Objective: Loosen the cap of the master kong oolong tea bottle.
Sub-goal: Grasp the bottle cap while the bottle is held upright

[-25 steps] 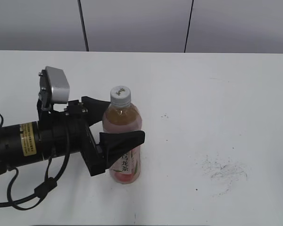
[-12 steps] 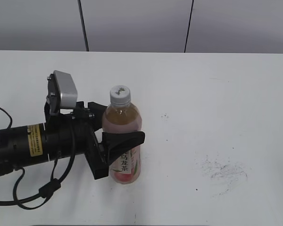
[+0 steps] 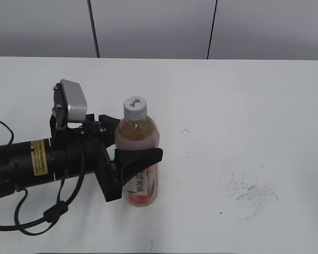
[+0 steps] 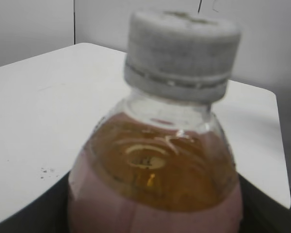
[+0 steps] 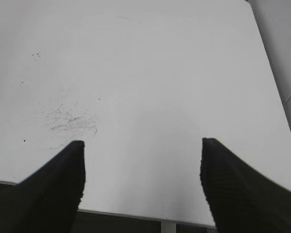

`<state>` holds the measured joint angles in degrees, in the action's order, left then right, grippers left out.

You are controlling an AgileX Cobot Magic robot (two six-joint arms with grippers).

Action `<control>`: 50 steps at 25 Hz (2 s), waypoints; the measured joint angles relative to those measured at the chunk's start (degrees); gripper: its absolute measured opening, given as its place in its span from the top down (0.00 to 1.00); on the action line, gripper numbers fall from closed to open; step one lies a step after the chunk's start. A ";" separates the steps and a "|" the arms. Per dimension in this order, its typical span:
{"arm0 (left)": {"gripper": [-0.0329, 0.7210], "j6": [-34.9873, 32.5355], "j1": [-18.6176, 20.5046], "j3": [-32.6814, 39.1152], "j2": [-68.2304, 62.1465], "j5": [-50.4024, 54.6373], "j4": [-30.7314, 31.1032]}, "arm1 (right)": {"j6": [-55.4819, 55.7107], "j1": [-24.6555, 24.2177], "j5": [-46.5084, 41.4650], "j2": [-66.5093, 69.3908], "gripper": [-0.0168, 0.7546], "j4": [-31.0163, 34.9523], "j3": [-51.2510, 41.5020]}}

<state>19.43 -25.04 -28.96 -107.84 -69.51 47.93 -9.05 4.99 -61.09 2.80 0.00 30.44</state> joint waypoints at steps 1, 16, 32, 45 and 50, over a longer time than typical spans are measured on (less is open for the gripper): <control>0.37 0.00 0.00 0.00 0.00 0.00 0.00 | -1.62 0.00 1.31 2.17 0.26 0.86 0.58; 0.37 0.00 0.00 0.00 0.00 -0.12 0.05 | -31.88 8.20 -0.15 54.05 0.48 23.84 32.43; 0.37 0.00 0.00 0.00 0.00 -0.18 0.16 | -26.11 30.17 -5.22 88.25 0.65 21.83 66.25; 0.37 0.00 0.00 0.00 0.00 -0.18 0.16 | 11.80 46.78 -8.39 99.82 0.61 0.00 71.64; 0.37 0.00 0.00 0.00 0.00 -0.18 0.16 | 16.68 46.78 -8.65 100.85 0.48 -0.43 71.68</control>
<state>19.43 -25.04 -28.96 -107.84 -69.68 48.09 7.63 51.77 -69.74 103.65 -0.43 102.12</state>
